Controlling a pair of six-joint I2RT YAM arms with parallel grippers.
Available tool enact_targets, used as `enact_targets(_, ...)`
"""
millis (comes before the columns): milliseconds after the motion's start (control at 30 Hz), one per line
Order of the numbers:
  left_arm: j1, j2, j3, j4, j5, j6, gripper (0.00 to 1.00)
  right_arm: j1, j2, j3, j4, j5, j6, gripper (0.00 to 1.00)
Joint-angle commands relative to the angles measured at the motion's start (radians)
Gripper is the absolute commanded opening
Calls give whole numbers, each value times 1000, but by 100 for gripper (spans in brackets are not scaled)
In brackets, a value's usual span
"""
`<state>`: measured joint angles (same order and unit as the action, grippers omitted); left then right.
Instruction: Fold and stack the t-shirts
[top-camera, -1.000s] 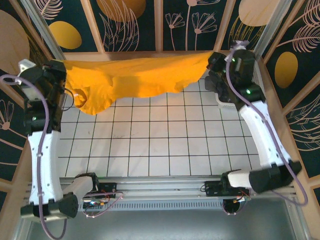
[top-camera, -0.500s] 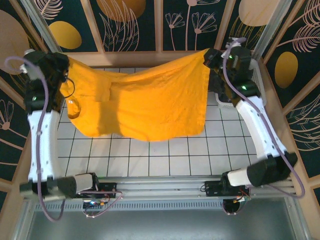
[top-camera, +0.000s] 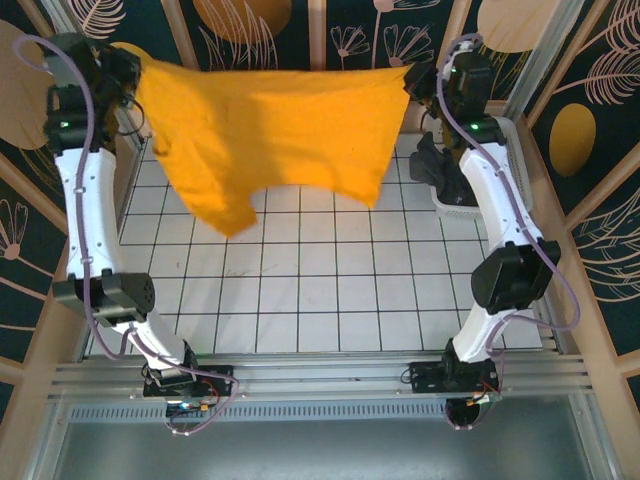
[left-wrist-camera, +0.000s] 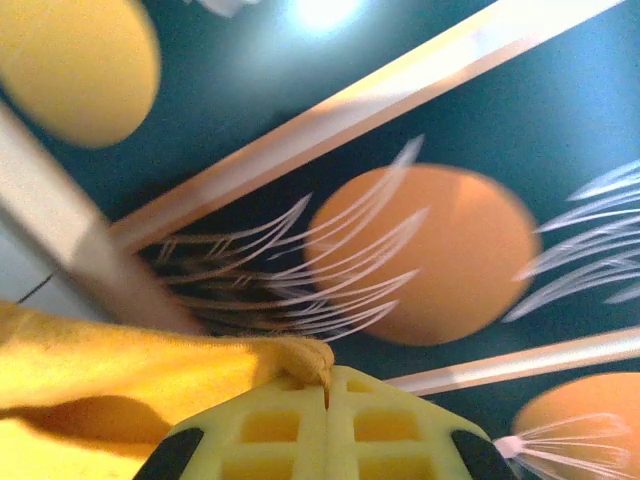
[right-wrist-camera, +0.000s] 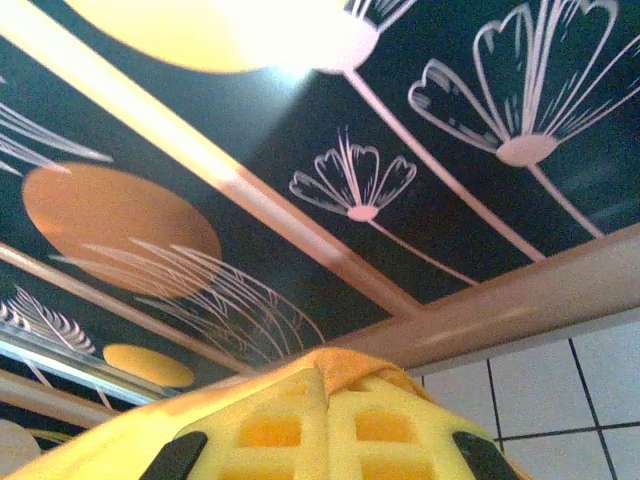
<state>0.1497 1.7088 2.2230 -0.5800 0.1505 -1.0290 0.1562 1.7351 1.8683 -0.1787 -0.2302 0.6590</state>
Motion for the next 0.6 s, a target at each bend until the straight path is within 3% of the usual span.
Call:
enact_targets(0, 8, -132, 3, -93, -119, 69, 0, -38, -147, -81, 39, -3, 48, 0)
enact_targets(100, 8, -341, -300, -17, -157, 46, 0, -43, -295, -270, 46, 19, 57, 0)
enact_targets(200, 8, -516, -634, 35, -122, -3, 0, -43, -429, -474, 18, 41, 55, 0)
enact_targets(333, 8, -700, -1023, -11, -117, -36, 6, -43, -585, -798, -5, 40, 77, 0)
enact_targets(367, 8, -737, -1101, -15, -128, -29, 16, -44, -607, -871, -9, 31, 81, 9)
enact_targets(433, 8, -784, -1230, -20, -133, -16, 46, -42, -621, -976, -33, 30, 73, 41)
enact_targets(467, 8, -788, -1291, -21, -121, 0, 54, -40, -620, -1019, -52, 44, 65, 55)
enact_targets(500, 8, -783, -1328, -23, -103, 11, 60, -42, -614, -1051, -68, 58, 58, 64)
enact_targets(567, 8, -762, -1394, -35, -62, 35, 62, -40, -599, -1093, -89, 71, 32, 67)
